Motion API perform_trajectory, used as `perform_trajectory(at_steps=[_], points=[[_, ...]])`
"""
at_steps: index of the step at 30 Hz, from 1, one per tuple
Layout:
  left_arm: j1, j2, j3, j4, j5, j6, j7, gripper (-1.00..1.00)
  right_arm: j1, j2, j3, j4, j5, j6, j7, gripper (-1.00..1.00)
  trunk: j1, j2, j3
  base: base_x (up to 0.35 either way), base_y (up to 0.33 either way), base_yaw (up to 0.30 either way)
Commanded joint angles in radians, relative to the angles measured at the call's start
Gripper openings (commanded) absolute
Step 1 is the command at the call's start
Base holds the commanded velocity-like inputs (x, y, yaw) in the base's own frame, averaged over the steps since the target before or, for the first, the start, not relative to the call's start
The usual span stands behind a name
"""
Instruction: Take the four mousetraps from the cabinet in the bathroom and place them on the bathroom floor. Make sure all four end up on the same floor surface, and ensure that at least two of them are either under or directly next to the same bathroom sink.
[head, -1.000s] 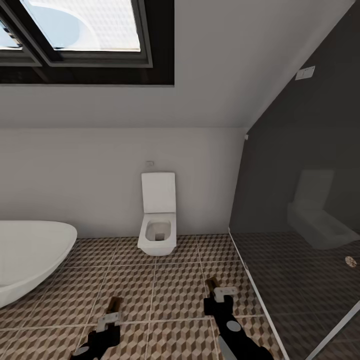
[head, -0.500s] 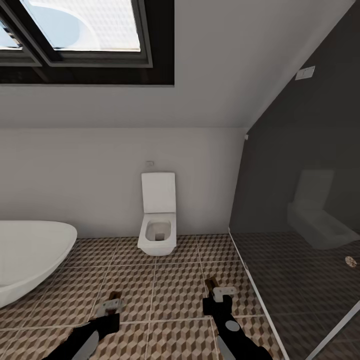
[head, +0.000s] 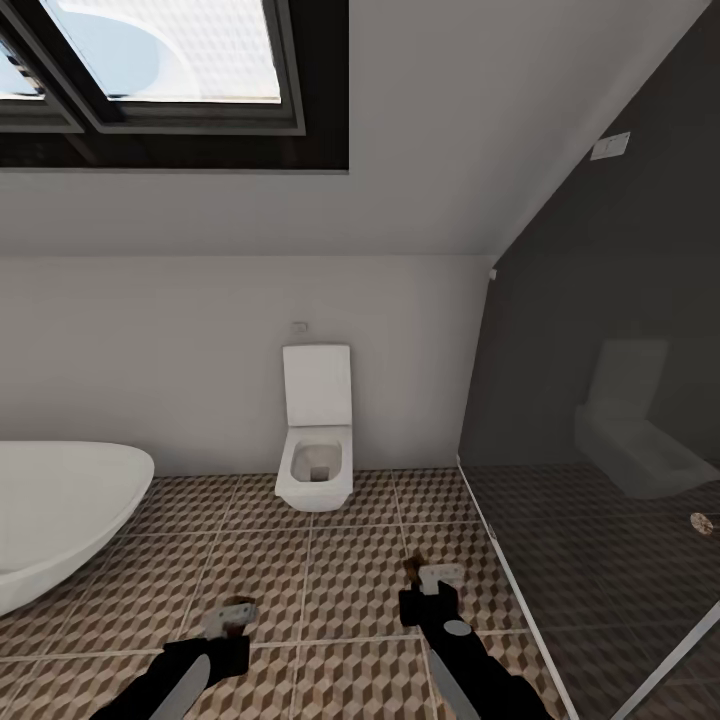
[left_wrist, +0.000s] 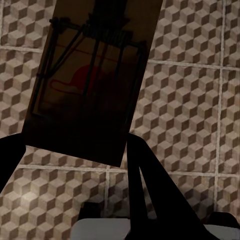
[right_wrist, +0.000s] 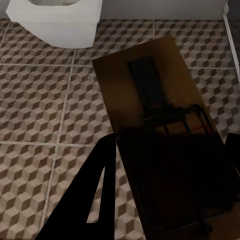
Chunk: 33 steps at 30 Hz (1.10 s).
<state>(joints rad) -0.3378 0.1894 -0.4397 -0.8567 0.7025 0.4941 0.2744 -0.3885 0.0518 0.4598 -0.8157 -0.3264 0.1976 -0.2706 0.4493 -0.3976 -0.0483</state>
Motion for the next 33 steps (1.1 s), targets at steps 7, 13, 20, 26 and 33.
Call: perform_trajectory(at_steps=[7, 13, 20, 26, 33], points=[[-0.001, -0.001, -0.009, -0.037, 0.008, 0.0, 0.002, -1.0, -0.001, -0.001, 0.005, -0.023, -0.009, 0.018, -0.008, -1.0, 0.001, -0.002, -0.002, 0.0, 0.0, 0.0], [-0.001, -0.001, -0.011, -0.074, 0.009, 0.001, 0.002, -1.0, -0.001, -0.001, 0.005, -0.033, -0.008, 0.019, -0.009, -1.0, 0.001, -0.002, -0.002, 0.018, 0.008, 0.0], [-0.001, -0.002, -0.011, -0.076, 0.009, 0.001, 0.002, -1.0, -0.001, -0.001, 0.004, -0.034, -0.009, 0.019, -0.009, -1.0, 0.001, -0.002, -0.002, 0.21, 0.134, 0.0], [-0.001, -0.002, -0.011, -0.075, 0.009, 0.001, 0.002, -1.0, -0.001, -0.001, 0.004, -0.036, -0.01, 0.02, -0.009, -1.0, 0.001, -0.002, -0.002, 0.301, 0.07, 0.0], [-0.001, -0.002, -0.011, -0.074, 0.009, 0.001, 0.002, -1.0, -0.001, 0.008, 0.005, -0.062, -0.085, 0.025, -0.009, -1.0, 0.001, -0.002, -0.004, 0.282, 0.005, 0.0]])
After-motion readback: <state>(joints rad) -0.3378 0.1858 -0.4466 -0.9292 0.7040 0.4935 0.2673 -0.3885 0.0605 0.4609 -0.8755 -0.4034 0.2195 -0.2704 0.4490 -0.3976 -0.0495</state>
